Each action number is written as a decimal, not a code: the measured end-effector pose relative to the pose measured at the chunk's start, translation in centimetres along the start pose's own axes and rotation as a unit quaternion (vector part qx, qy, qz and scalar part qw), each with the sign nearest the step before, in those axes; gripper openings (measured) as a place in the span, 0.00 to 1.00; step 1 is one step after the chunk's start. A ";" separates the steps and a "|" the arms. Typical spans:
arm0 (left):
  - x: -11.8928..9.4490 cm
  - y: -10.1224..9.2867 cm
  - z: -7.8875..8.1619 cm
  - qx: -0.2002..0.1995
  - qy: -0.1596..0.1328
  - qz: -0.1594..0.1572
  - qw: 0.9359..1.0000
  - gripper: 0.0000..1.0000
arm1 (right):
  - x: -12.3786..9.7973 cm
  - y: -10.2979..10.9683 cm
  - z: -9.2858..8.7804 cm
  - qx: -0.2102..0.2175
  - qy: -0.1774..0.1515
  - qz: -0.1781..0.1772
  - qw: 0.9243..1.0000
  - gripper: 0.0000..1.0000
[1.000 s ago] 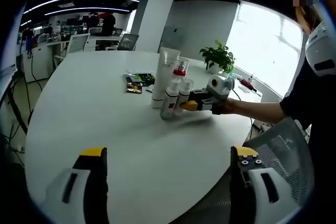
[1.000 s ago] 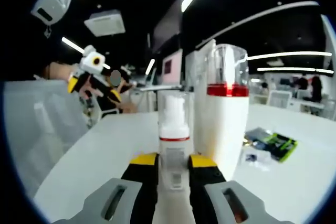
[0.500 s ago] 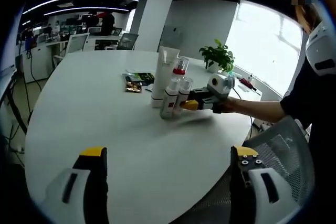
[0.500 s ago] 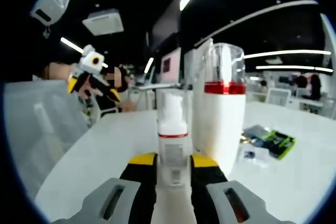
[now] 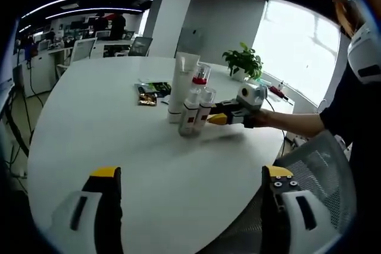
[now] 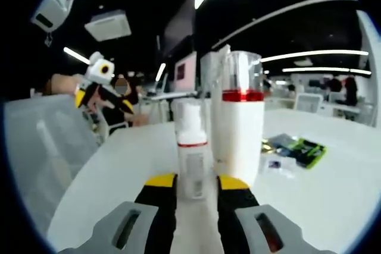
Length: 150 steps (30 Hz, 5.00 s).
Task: Arrange the skincare products in the storage area until every visible bottle or jar stands upright without overlapping.
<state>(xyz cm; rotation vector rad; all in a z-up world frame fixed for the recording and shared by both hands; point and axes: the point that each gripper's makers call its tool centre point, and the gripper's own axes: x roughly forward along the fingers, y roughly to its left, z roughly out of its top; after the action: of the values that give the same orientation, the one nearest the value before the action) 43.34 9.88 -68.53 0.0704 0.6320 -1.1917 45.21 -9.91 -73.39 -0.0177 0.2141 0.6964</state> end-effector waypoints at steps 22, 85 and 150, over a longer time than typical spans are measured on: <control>-1.0 -1.3 3.4 0.007 -0.004 -0.020 1.000 0.94 | -5.2 1.4 1.4 0.076 0.053 -0.055 0.994 0.53; -10.2 -2.8 12.4 -0.014 -0.045 0.013 0.999 0.98 | -14.5 7.7 17.1 0.117 -0.008 -0.193 0.974 0.99; 1.5 2.0 19.9 -0.020 -0.011 -0.033 0.999 0.78 | -15.4 4.9 12.3 0.186 -0.004 -0.216 0.959 0.98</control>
<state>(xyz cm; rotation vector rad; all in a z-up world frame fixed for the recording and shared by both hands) 53.76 1.97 -53.34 0.0039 0.6424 -1.2409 32.98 -14.83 -57.96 0.2906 0.3201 0.2125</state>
